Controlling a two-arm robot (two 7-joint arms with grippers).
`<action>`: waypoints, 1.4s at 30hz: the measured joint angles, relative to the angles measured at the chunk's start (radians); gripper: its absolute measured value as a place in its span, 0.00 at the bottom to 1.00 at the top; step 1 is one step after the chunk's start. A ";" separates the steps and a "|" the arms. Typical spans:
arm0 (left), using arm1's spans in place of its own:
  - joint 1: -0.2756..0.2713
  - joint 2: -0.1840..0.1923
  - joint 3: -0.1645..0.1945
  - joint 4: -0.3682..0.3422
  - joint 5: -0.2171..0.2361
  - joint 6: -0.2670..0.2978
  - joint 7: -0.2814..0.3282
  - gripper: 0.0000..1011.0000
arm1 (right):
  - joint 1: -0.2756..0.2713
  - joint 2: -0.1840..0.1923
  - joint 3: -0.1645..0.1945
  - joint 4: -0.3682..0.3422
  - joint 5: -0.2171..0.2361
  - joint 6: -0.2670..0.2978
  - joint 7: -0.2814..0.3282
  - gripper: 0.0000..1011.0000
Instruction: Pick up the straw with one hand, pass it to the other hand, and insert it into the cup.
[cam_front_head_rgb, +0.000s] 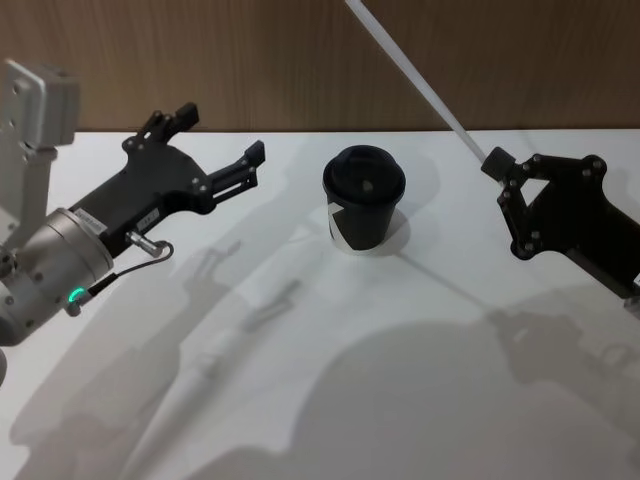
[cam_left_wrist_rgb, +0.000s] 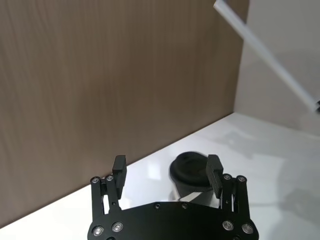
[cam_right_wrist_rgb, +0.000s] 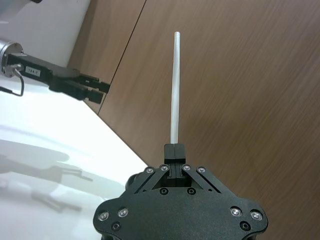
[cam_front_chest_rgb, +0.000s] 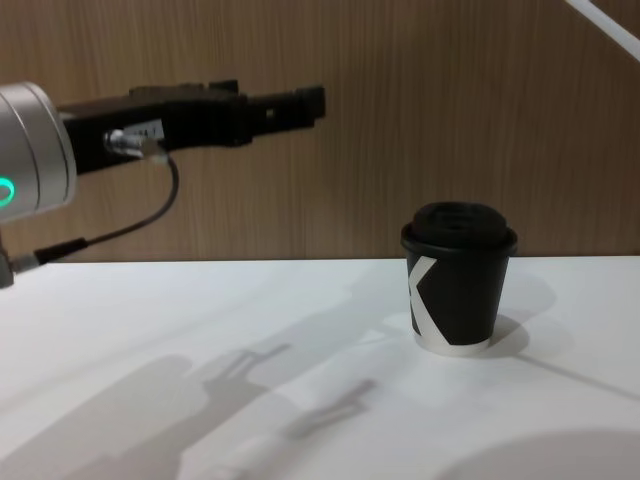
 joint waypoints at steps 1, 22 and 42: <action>-0.001 0.000 -0.003 -0.002 -0.016 0.004 -0.011 0.99 | 0.000 0.000 0.000 0.000 0.000 0.000 0.000 0.00; -0.083 -0.060 -0.017 0.025 -0.349 0.130 -0.218 0.99 | 0.001 0.001 0.000 0.000 0.002 -0.002 0.003 0.00; -0.248 -0.234 0.059 0.266 -0.569 0.254 -0.309 0.99 | 0.001 0.002 0.000 0.000 0.002 -0.002 0.003 0.00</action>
